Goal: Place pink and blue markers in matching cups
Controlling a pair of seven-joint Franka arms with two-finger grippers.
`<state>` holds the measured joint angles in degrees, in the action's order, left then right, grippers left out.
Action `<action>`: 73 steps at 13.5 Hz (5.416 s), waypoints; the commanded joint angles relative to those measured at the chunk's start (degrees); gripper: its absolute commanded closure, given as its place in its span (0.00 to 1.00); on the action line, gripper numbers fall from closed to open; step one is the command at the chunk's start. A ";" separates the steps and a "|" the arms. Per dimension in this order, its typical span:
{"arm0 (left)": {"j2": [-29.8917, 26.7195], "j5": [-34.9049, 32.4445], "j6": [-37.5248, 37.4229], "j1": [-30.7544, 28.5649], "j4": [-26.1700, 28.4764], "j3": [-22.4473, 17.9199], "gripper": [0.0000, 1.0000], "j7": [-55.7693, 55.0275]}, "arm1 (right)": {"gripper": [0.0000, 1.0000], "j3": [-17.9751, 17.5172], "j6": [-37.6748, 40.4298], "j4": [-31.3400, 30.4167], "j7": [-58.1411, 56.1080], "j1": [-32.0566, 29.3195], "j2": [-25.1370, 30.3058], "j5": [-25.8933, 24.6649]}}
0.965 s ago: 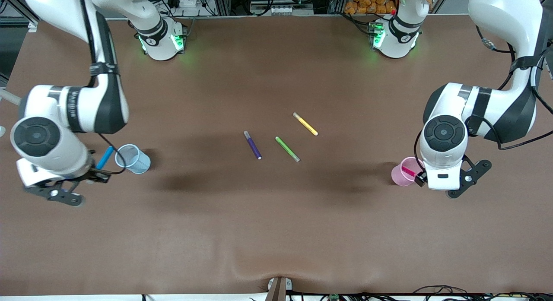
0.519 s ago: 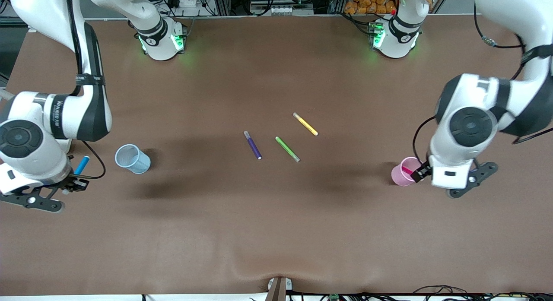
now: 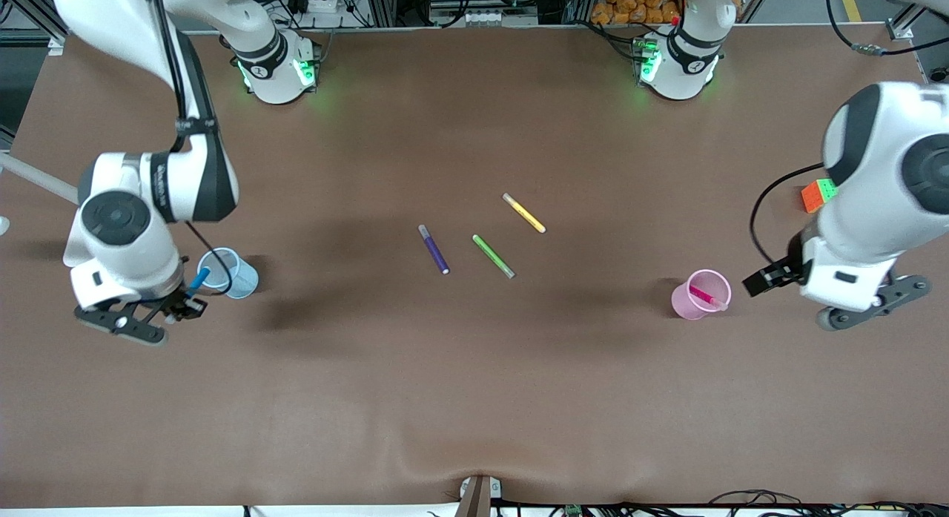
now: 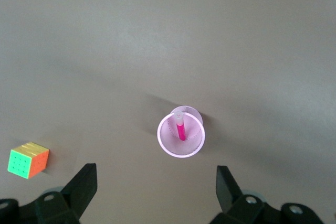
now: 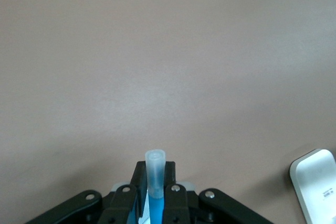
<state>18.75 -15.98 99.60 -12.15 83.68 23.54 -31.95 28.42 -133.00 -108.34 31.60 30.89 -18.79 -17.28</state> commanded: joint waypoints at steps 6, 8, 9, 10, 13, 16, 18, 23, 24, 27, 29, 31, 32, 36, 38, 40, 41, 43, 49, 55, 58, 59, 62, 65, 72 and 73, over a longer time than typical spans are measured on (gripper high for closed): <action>-7.93 5.44 -4.48 -5.69 -0.71 0.02 0.00 21.65 | 1.00 -0.47 -11.32 -17.07 26.89 2.51 7.63 -28.64; -8.82 5.70 -8.26 -6.48 -2.02 -0.16 0.00 24.99 | 1.00 -0.56 -11.58 -17.60 31.84 2.24 7.28 -34.90; -8.91 6.48 -9.67 -7.79 -2.47 0.10 0.00 27.01 | 1.00 -0.47 -11.76 -17.69 32.38 2.33 7.28 -35.62; -9.52 8.32 -10.29 -8.50 -2.56 0.02 0.00 28.42 | 1.00 -0.56 -12.11 -17.70 32.56 2.24 7.28 -35.72; -12.95 10.36 -12.75 -10.26 -2.38 0.01 0.00 29.40 | 1.00 -0.56 -14.57 -17.70 34.75 1.72 6.49 -35.72; -15.15 11.14 -14.60 -10.35 -2.12 -0.16 0.00 30.01 | 1.00 -0.56 -14.83 -18.05 36.86 1.72 5.79 -35.72; -15.94 12.81 -15.31 -10.53 -2.12 -0.33 0.00 29.93 | 1.00 -0.47 -16.32 -18.92 36.95 1.63 5.53 -35.80; -18.40 14.57 -18.73 -11.40 -1.68 -0.33 0.00 29.23 | 0.78 -0.47 -17.30 -20.07 38.01 1.36 4.56 -35.72; -18.75 14.58 -18.91 -11.49 -1.68 -0.33 0.00 29.23 | 0.52 -0.47 -17.30 -19.98 37.05 0.75 4.64 -35.80; -18.93 14.66 -20.05 -11.49 -1.77 -0.33 0.00 29.31 | 0.00 -0.56 -17.12 -18.85 32.57 -0.31 4.64 -35.89; -18.93 14.66 -20.05 -11.49 -1.77 -0.33 0.00 29.23 | 0.00 -0.56 -16.33 -17.00 31.86 -0.48 4.64 -35.46; -18.93 14.58 -20.14 -11.49 -1.86 -0.33 0.00 29.31 | 0.00 -0.64 -14.85 -15.42 29.41 -2.05 4.56 -33.97; -19.37 14.66 -20.14 -11.58 -1.77 -0.42 0.00 29.66 | 0.00 -0.82 -13.44 -14.54 27.39 -2.06 4.56 -30.91; -18.93 14.58 -20.05 -11.58 -1.68 -0.07 0.00 29.84 | 0.00 -1.44 8.64 2.10 5.48 -1.62 1.93 1.89; -18.84 14.58 -20.05 -11.58 -1.50 0.10 0.00 29.84 | 0.00 -1.26 27.00 18.70 -5.81 -5.55 -3.76 14.86; -19.19 14.58 -20.05 -10.80 -1.33 -0.33 0.00 29.84 | 0.00 -1.52 38.64 28.50 -9.00 -9.43 -7.12 19.63; -19.37 14.58 -20.14 -8.79 -1.07 -1.47 0.00 29.84 | 0.00 -1.52 41.65 30.62 -10.41 -10.32 -7.39 22.18; -19.54 14.75 -20.14 -0.29 -0.19 -10.22 0.00 29.93 | 0.00 -1.61 46.93 34.32 -15.57 -13.21 -7.40 26.66; -22.88 15.46 -20.05 15.56 2.44 -24.93 0.00 29.84 | 0.00 -1.52 56.53 43.21 -32.48 -18.32 -6.79 35.21; -26.66 15.28 -19.70 24.70 5.53 -33.98 0.00 29.75 | 0.00 -1.43 60.92 43.56 -32.74 -16.92 -2.49 29.24; -26.66 15.19 -19.88 24.89 5.79 -34.26 0.00 29.66 | 0.00 -1.52 61.37 43.56 -32.66 -16.57 -1.77 29.50; -26.58 15.19 -19.88 24.89 5.88 -34.09 0.00 29.58 | 0.00 -1.52 61.37 43.91 -32.66 -16.74 -1.77 29.41; -26.58 14.67 -19.79 23.84 6.05 -32.25 0.00 29.40 | 0.00 -1.35 61.45 45.59 -32.57 -16.13 -1.60 28.97; -26.05 14.75 -18.39 23.49 6.05 -31.54 0.00 28.52 | 0.00 -4.66 62.59 45.24 -32.48 -16.91 1.90 29.33; -27.45 14.75 -16.80 21.02 9.66 -26.00 0.00 25.62 | 0.00 -23.23 58.65 33.48 -32.13 -31.24 12.01 22.91; -27.37 14.75 -16.72 21.03 9.57 -26.00 0.00 25.62 | 0.00 -23.49 57.25 31.02 -32.04 -31.33 13.51 22.56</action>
<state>-6.73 -1.49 81.95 9.82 91.32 -3.27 -5.82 7.78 -72.59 -69.41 -0.67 1.44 -10.58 6.67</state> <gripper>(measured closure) 0.000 0.000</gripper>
